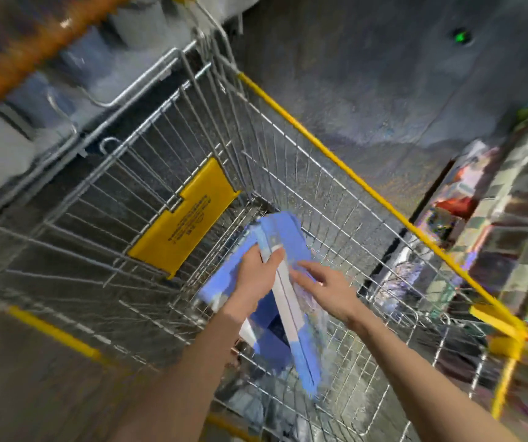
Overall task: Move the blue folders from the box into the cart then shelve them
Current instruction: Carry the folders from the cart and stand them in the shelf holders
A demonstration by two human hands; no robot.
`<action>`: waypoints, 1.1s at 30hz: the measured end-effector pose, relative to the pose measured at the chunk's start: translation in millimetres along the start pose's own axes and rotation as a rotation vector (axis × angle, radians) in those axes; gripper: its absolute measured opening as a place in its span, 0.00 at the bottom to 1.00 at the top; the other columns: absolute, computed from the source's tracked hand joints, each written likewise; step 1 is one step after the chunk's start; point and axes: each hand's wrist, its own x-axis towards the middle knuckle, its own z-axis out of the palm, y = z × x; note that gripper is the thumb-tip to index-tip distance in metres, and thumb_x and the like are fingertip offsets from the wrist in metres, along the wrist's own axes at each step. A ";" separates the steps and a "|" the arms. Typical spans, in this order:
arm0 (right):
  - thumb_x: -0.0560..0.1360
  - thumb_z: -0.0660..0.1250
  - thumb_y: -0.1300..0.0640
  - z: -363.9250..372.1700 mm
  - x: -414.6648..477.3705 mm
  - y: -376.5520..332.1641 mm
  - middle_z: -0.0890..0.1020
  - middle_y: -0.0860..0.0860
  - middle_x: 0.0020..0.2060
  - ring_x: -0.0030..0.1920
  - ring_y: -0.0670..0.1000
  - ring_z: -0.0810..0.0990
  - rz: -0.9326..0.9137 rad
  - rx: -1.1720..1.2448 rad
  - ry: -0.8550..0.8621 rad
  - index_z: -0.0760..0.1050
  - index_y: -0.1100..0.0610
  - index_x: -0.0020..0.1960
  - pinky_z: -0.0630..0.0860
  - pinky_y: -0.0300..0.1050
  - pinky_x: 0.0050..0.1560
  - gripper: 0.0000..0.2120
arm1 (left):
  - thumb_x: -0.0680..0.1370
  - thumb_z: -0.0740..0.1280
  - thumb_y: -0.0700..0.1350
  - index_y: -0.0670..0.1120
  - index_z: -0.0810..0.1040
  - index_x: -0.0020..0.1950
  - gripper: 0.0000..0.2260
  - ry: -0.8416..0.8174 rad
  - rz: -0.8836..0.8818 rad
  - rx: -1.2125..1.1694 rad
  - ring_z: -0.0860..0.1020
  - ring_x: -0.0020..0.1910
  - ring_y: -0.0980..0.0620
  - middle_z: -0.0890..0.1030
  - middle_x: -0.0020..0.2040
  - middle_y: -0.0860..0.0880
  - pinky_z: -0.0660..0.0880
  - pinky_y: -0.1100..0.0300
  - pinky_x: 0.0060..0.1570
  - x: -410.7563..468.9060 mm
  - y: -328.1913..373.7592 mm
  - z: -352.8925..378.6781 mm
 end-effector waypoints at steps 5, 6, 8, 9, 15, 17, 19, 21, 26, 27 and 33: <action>0.80 0.62 0.42 -7.1 -51.5 -15.2 0.67 0.37 0.72 0.70 0.39 0.67 -0.047 0.184 -0.023 0.64 0.48 0.77 0.71 0.29 0.55 0.27 | 0.81 0.68 0.47 0.36 0.80 0.47 0.13 0.004 0.121 0.012 0.76 0.36 0.50 0.79 0.37 0.45 0.67 0.66 0.30 -47.0 42.6 4.1; 0.80 0.62 0.42 -8.4 -60.9 -18.5 0.66 0.37 0.72 0.70 0.39 0.67 -0.045 0.234 -0.019 0.64 0.48 0.77 0.71 0.30 0.57 0.27 | 0.81 0.68 0.48 0.37 0.80 0.48 0.13 0.013 0.137 -0.005 0.76 0.36 0.50 0.79 0.38 0.45 0.68 0.66 0.31 -59.1 52.4 5.2; 0.79 0.62 0.38 -14.1 -83.7 -29.3 0.67 0.35 0.72 0.70 0.39 0.68 -0.058 0.290 -0.016 0.66 0.45 0.76 0.70 0.37 0.63 0.28 | 0.80 0.69 0.50 0.41 0.81 0.49 0.12 0.025 0.178 -0.044 0.78 0.36 0.52 0.82 0.39 0.47 0.72 0.62 0.34 -86.3 71.2 9.6; 0.77 0.62 0.35 -18.1 -95.8 -34.6 0.69 0.35 0.71 0.68 0.39 0.70 -0.068 0.300 -0.023 0.67 0.43 0.75 0.71 0.39 0.63 0.28 | 0.80 0.69 0.51 0.41 0.82 0.49 0.12 0.029 0.207 -0.052 0.79 0.36 0.52 0.83 0.38 0.47 0.74 0.58 0.36 -100.1 81.0 12.3; 0.80 0.63 0.44 -42.8 -178.4 -65.7 0.78 0.39 0.46 0.33 0.34 0.74 -0.230 0.429 0.080 0.77 0.56 0.69 0.72 0.29 0.34 0.23 | 0.81 0.64 0.59 0.42 0.76 0.38 0.23 -0.027 0.400 -0.031 0.71 0.33 0.53 0.76 0.33 0.43 0.68 0.56 0.35 -188.6 137.0 17.5; 0.80 0.64 0.45 -48.7 -204.3 -74.5 0.80 0.42 0.55 0.42 0.36 0.80 -0.306 0.477 0.094 0.77 0.53 0.69 0.78 0.35 0.41 0.20 | 0.82 0.61 0.59 0.41 0.78 0.39 0.24 -0.022 0.459 -0.019 0.72 0.32 0.56 0.78 0.33 0.45 0.69 0.60 0.34 -219.4 156.1 17.9; 0.79 0.67 0.48 -59.2 -236.6 -87.1 0.81 0.42 0.61 0.53 0.42 0.81 -0.370 0.517 0.133 0.77 0.51 0.68 0.82 0.44 0.50 0.19 | 0.83 0.61 0.58 0.45 0.80 0.38 0.22 -0.015 0.511 -0.020 0.73 0.32 0.60 0.80 0.34 0.51 0.72 0.63 0.34 -252.4 172.8 21.5; 0.79 0.68 0.52 -71.3 -264.5 -99.5 0.83 0.43 0.57 0.52 0.42 0.81 -0.439 0.543 0.179 0.79 0.49 0.64 0.82 0.44 0.50 0.14 | 0.81 0.62 0.62 0.45 0.83 0.40 0.23 -0.020 0.555 -0.052 0.77 0.36 0.59 0.84 0.37 0.50 0.77 0.59 0.42 -282.1 187.5 28.2; 0.77 0.72 0.53 -96.6 -323.2 -122.6 0.81 0.55 0.43 0.47 0.48 0.77 -0.594 0.548 0.288 0.81 0.64 0.54 0.79 0.49 0.49 0.14 | 0.84 0.62 0.54 0.34 0.84 0.49 0.23 -0.170 0.668 -0.164 0.80 0.36 0.54 0.84 0.40 0.41 0.78 0.60 0.37 -349.7 224.4 40.9; 0.76 0.72 0.54 -102.3 -336.4 -126.2 0.81 0.57 0.42 0.46 0.47 0.76 -0.618 0.536 0.325 0.82 0.63 0.53 0.77 0.48 0.49 0.12 | 0.84 0.61 0.53 0.34 0.84 0.51 0.23 -0.203 0.687 -0.177 0.81 0.37 0.53 0.84 0.42 0.41 0.80 0.59 0.39 -365.0 233.1 41.2; 0.74 0.74 0.52 -128.4 -412.2 -172.6 0.64 0.47 0.74 0.74 0.38 0.61 -0.859 0.466 0.466 0.73 0.59 0.70 0.65 0.46 0.75 0.27 | 0.84 0.58 0.59 0.45 0.83 0.62 0.23 -0.317 0.752 -0.224 0.83 0.59 0.45 0.85 0.57 0.45 0.77 0.50 0.59 -418.0 279.9 30.1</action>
